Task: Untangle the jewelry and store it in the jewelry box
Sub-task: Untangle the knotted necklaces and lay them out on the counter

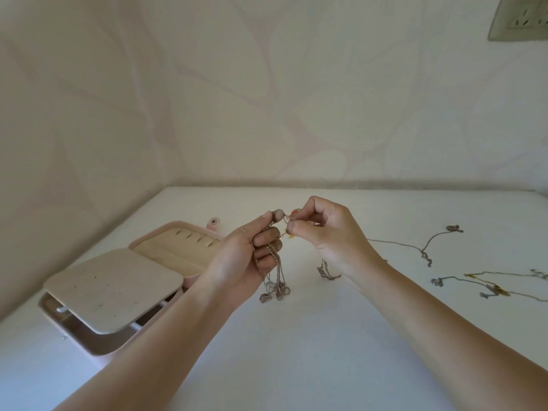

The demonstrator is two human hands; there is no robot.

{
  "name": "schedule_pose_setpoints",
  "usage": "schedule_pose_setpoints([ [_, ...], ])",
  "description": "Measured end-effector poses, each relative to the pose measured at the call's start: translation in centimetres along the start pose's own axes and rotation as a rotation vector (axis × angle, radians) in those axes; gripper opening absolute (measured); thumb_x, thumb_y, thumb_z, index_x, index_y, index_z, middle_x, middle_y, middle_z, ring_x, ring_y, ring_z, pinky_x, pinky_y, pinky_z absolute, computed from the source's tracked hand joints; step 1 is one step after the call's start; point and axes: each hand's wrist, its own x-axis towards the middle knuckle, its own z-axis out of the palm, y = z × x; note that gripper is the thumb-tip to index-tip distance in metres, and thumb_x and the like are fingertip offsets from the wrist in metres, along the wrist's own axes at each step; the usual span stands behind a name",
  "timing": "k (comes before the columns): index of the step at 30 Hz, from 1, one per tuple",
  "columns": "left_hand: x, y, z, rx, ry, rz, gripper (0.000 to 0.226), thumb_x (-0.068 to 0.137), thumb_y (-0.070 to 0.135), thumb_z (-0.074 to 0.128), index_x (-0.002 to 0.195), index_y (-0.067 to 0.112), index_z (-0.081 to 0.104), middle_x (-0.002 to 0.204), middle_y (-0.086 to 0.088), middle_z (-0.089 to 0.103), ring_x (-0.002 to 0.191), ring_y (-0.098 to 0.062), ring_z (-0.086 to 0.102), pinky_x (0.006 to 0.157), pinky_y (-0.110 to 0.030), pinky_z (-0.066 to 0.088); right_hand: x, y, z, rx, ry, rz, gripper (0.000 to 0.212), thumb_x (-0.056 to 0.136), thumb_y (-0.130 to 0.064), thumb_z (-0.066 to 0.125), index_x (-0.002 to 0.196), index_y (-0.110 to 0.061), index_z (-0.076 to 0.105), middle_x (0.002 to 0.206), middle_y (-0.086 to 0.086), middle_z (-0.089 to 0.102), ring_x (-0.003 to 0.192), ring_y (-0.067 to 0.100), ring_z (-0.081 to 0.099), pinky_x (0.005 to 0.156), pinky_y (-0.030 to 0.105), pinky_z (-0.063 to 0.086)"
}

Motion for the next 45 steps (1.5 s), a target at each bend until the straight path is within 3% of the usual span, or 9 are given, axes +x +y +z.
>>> schedule_pose_setpoints([
  [5, 0.0, 0.5, -0.5, 0.014, 0.015, 0.028, 0.011, 0.078, 0.03, 0.059, 0.077, 0.02, 0.056, 0.055, 0.008, 0.037, 0.047, -0.005, 0.028, 0.038, -0.014, 0.019, -0.1, -1.1, -1.8, 0.123, -0.117, -0.001, 0.006, 0.083, -0.014, 0.068, 0.08, -0.01, 0.065, 0.068, -0.002, 0.063, 0.039, 0.001, 0.039, 0.043, 0.01, 0.027],
  [15, 0.2, 0.4, -0.6, -0.131, 0.051, 0.062, 0.023, 0.077, 0.029, 0.061, 0.057, 0.02, 0.054, 0.072, 0.006, 0.048, 0.061, -0.009, 0.038, 0.052, -0.02, 0.031, 0.3, -0.7, -1.9, 0.121, -0.162, 0.012, 0.015, 0.089, -0.021, 0.06, 0.078, -0.014, 0.068, 0.07, 0.007, 0.047, 0.047, 0.01, 0.022, 0.059, 0.029, 0.02],
  [20, -0.1, 0.7, -0.2, -0.223, 0.032, 0.087, 0.023, 0.079, 0.031, 0.059, 0.058, 0.022, 0.053, 0.061, 0.01, 0.048, 0.054, -0.007, 0.034, 0.053, -0.02, 0.024, 0.7, 0.1, -2.1, 0.156, -0.155, 0.05, 0.017, 0.089, -0.024, 0.06, 0.076, -0.016, 0.067, 0.055, -0.002, 0.046, 0.066, 0.034, 0.024, 0.062, 0.031, 0.021],
  [24, -0.1, 0.6, -0.1, -0.148, 0.011, 0.088, 0.019, 0.083, 0.032, 0.056, 0.067, 0.023, 0.063, 0.056, 0.012, 0.041, 0.049, -0.006, 0.027, 0.049, -0.018, 0.024, 0.7, 0.0, -2.2, 0.218, -0.233, 0.049, 0.017, 0.084, -0.027, 0.062, 0.069, -0.02, 0.066, 0.08, 0.005, 0.055, 0.054, 0.011, 0.035, 0.055, 0.021, 0.025],
  [28, 0.0, 0.7, -0.4, -0.095, -0.023, 0.091, 0.016, 0.085, 0.026, 0.054, 0.077, 0.023, 0.068, 0.06, 0.012, 0.043, 0.047, -0.005, 0.028, 0.048, -0.016, 0.027, 1.1, 0.4, -2.4, 0.267, -0.307, 0.05, 0.015, 0.085, -0.022, 0.062, 0.071, -0.017, 0.063, 0.089, -0.001, 0.067, 0.095, 0.014, 0.06, 0.084, 0.024, 0.043],
  [30, 0.0, 0.6, -0.5, -0.063, -0.063, 0.098, 0.02, 0.086, 0.022, 0.051, 0.084, 0.023, 0.071, 0.065, 0.011, 0.047, 0.048, -0.004, 0.03, 0.048, -0.015, 0.029, 1.3, 0.4, -2.4, 0.449, -0.286, 0.073, 0.019, 0.085, -0.016, 0.061, 0.066, -0.016, 0.063, 0.078, 0.002, 0.065, 0.087, 0.02, 0.061, 0.087, 0.03, 0.045],
  [32, 0.0, 0.4, -0.4, -0.05, -0.083, 0.098, 0.023, 0.083, 0.02, 0.052, 0.089, 0.022, 0.074, 0.068, 0.011, 0.05, 0.049, -0.004, 0.03, 0.047, -0.014, 0.029, 1.3, 0.0, -2.5, 0.653, -0.257, 0.111, 0.022, 0.084, -0.014, 0.058, 0.062, -0.014, 0.06, 0.063, 0.002, 0.053, 0.06, 0.016, 0.051, 0.069, 0.026, 0.051],
  [35, 0.1, 0.4, -0.5, -0.065, -0.083, 0.087, 0.023, 0.081, 0.021, 0.053, 0.09, 0.022, 0.074, 0.069, 0.011, 0.051, 0.053, -0.005, 0.036, 0.05, -0.016, 0.03, 1.3, -0.5, -3.1, 0.627, -0.194, 0.129, 0.03, 0.088, -0.013, 0.051, 0.059, -0.017, 0.06, 0.056, -0.003, 0.035, 0.044, 0.007, 0.025, 0.039, 0.016, 0.024],
  [45, 0.6, 1.4, -1.9, -0.155, 0.0, 0.14, 0.02, 0.087, 0.019, 0.051, 0.083, 0.026, 0.07, 0.074, 0.009, 0.051, 0.067, -0.008, 0.046, 0.066, -0.023, 0.032, 1.4, -1.1, -4.9, 0.536, -0.205, 0.138, 0.011, 0.08, -0.021, 0.051, 0.08, -0.011, 0.057, 0.046, -0.01, 0.023, 0.036, 0.002, 0.018, 0.038, 0.018, 0.008],
])
